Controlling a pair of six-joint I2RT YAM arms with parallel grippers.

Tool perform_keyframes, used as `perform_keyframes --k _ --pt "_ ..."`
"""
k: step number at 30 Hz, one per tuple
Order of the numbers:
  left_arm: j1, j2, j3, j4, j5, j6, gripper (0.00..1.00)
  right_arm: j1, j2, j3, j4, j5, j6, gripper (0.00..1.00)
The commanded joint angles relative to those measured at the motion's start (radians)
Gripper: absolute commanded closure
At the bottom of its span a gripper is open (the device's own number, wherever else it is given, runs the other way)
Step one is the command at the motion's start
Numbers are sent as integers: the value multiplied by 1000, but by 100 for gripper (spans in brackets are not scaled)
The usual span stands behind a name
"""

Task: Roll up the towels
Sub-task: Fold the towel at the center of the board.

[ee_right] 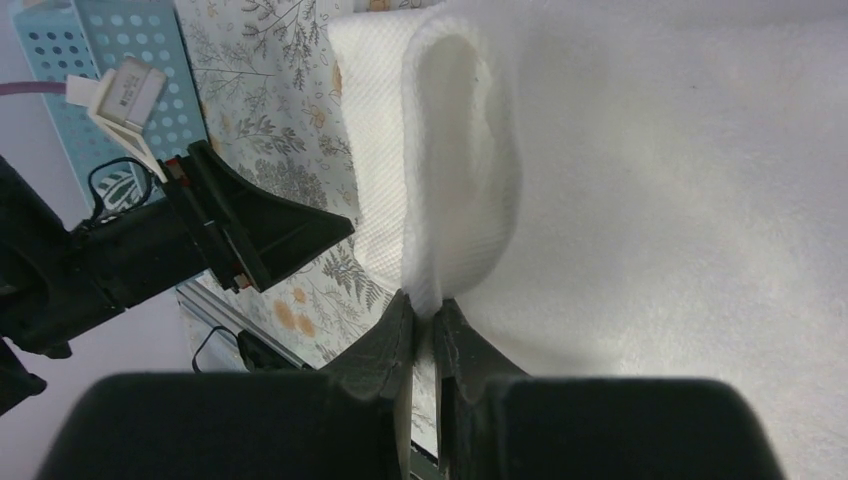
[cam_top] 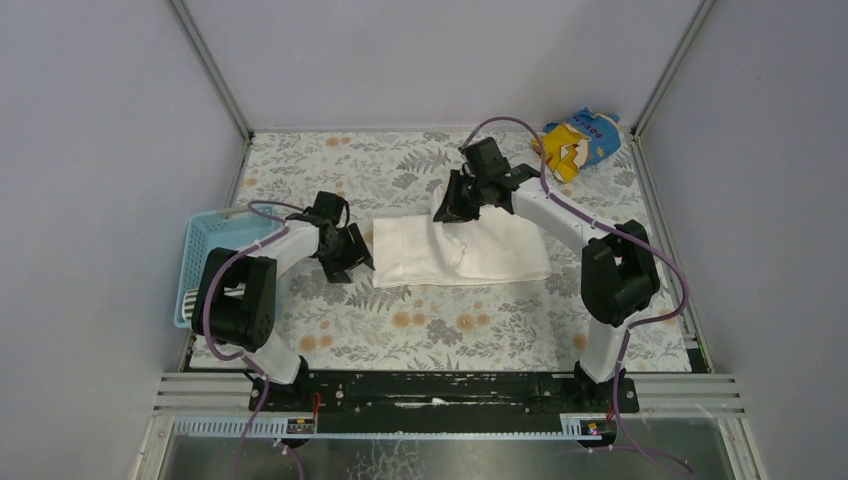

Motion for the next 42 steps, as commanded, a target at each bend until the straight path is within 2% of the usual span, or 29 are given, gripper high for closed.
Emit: perform_keyframes --k 1,5,17,29,42 --pt "-9 18 -15 55 20 -21 38 27 11 66 13 34 65 100" --pt "-24 22 -15 55 16 -22 45 58 28 85 30 58 87 100" --pt "-45 25 -18 56 -5 -23 55 120 100 153 54 64 149 100" --pt "-53 12 -14 47 -28 -21 57 154 168 215 57 101 173 100" --pt "-59 13 -16 44 -39 -21 57 176 285 224 149 45 247 100"
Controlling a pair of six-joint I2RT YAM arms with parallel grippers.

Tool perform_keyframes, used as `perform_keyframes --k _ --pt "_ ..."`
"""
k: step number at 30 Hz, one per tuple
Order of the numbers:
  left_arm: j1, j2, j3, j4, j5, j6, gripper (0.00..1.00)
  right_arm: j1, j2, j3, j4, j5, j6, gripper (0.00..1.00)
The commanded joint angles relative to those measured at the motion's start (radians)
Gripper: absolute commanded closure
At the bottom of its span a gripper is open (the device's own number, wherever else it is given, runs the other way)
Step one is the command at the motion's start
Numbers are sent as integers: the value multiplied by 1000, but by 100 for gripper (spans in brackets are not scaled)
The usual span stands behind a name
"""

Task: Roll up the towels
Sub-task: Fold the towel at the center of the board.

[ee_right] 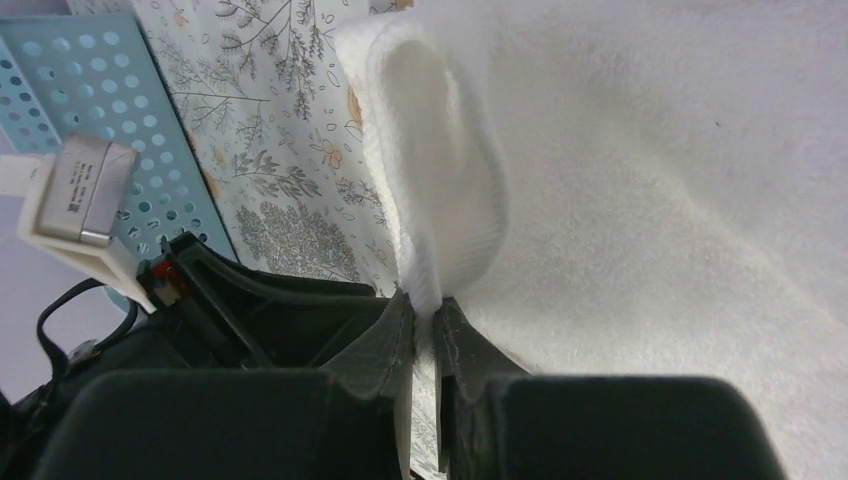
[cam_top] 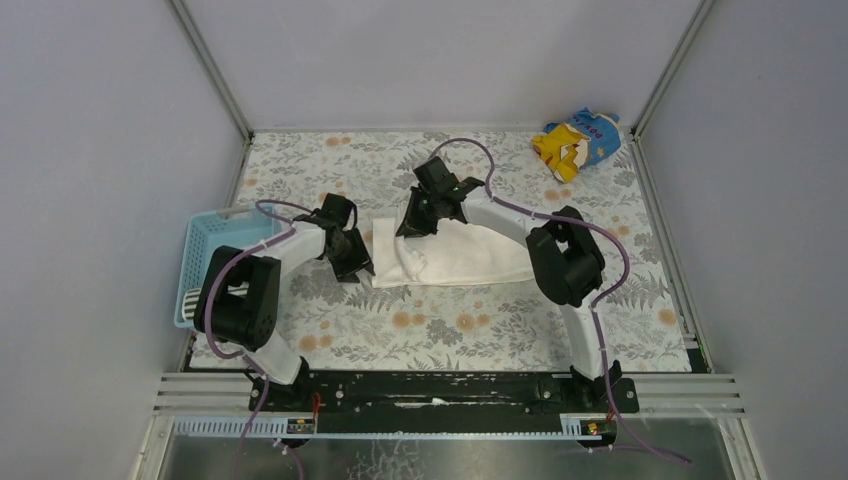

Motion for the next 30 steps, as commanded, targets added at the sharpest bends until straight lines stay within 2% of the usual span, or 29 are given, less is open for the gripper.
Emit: perform_keyframes --k 1,30 --pt "-8 -4 -5 28 -19 -3 57 19 9 52 74 -36 45 100" --pt "-29 -2 7 19 -48 -2 60 36 -89 40 112 -25 71 100"
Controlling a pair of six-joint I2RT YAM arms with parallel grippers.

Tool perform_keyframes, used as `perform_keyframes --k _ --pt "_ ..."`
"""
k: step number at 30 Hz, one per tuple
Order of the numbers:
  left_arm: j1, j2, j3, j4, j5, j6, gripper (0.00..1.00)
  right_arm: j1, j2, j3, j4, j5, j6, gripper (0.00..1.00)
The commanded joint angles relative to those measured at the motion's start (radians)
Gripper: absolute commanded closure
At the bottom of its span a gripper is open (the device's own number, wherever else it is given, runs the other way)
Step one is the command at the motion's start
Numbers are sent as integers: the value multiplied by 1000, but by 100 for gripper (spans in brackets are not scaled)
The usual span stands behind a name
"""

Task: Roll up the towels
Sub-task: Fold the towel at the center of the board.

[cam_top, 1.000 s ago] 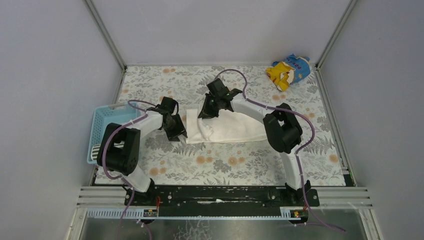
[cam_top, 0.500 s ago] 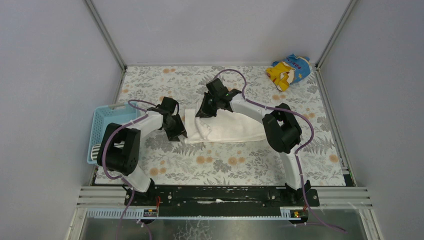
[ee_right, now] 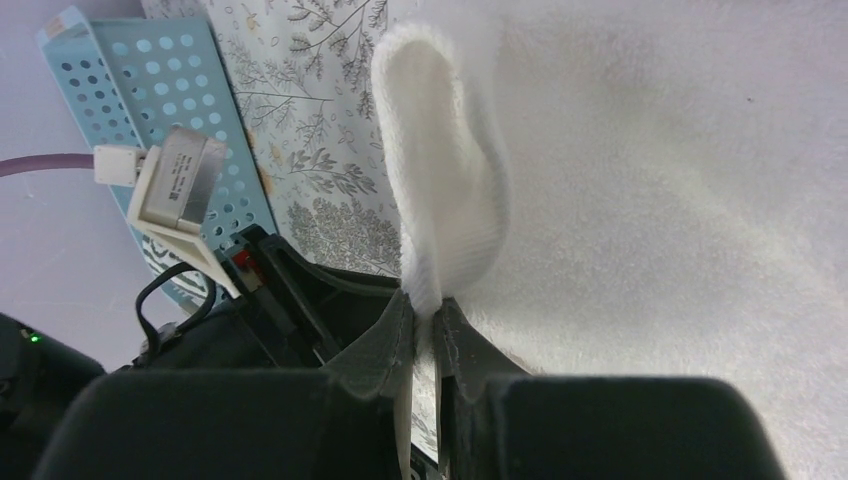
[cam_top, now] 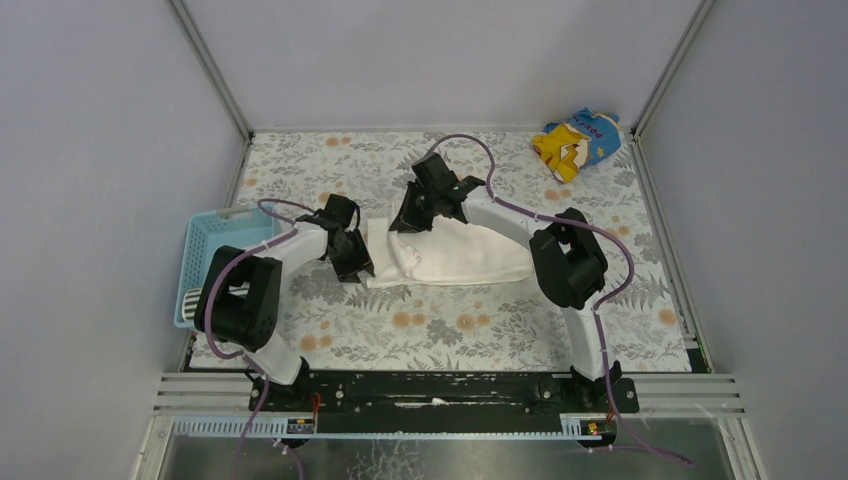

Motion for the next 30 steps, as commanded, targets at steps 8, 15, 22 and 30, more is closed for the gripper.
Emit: perform_keyframes --k 8,15,22,30 --pt "-14 5 7 18 -26 -2 67 28 -48 42 73 -5 29 100" --pt "-20 10 6 18 -30 -4 70 40 14 48 89 -8 48 99" --pt "-25 15 5 18 -31 -5 71 49 69 55 100 4 72 98" --pt "-27 5 5 14 -38 -5 71 51 95 33 156 -5 93 77"
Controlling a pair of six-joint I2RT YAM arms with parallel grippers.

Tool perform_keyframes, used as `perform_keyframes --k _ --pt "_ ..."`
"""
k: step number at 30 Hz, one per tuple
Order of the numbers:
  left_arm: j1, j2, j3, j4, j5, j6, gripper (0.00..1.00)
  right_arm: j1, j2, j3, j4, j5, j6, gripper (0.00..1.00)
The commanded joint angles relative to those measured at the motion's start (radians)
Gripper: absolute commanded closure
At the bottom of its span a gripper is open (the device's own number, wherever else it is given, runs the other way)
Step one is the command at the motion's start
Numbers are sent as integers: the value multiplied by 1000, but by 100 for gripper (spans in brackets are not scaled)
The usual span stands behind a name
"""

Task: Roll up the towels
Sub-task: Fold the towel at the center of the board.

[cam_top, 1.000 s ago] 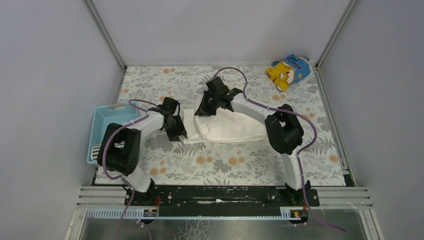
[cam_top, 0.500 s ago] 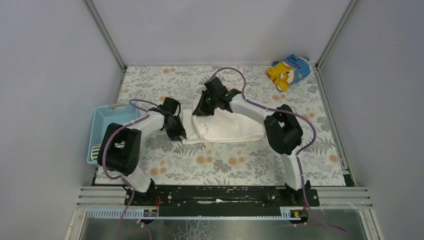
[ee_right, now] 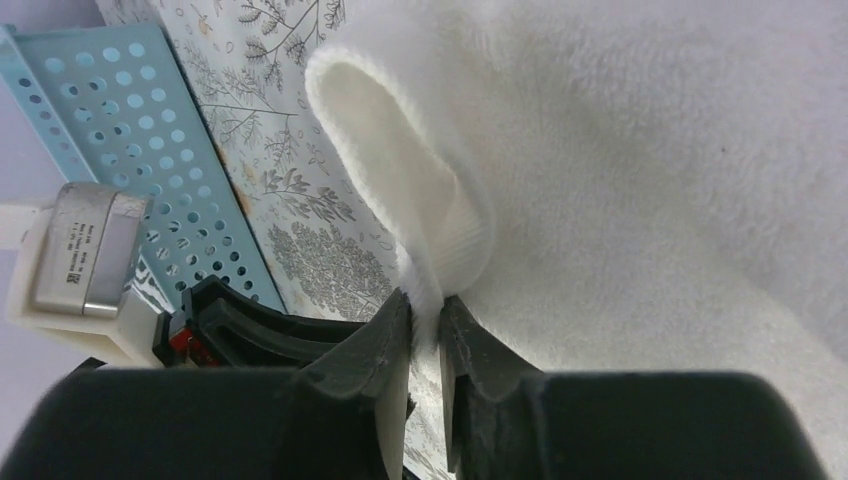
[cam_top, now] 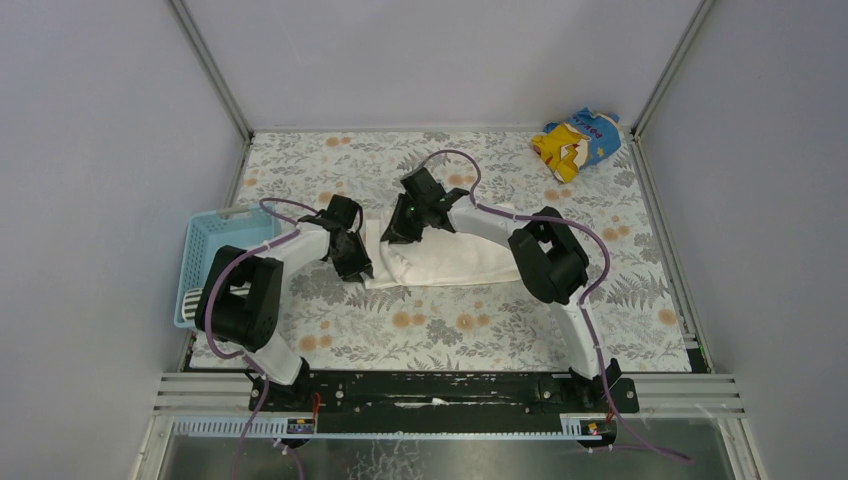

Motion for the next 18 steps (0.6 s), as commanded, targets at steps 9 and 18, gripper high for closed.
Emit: perform_keyframes --k 9,18 --pt "11 -79 7 -32 -105 -26 66 14 -179 13 0 57 -141 58" --pt "29 -226 31 -126 -178 -24 51 -70 -445 -231 -74 143 -370 41"
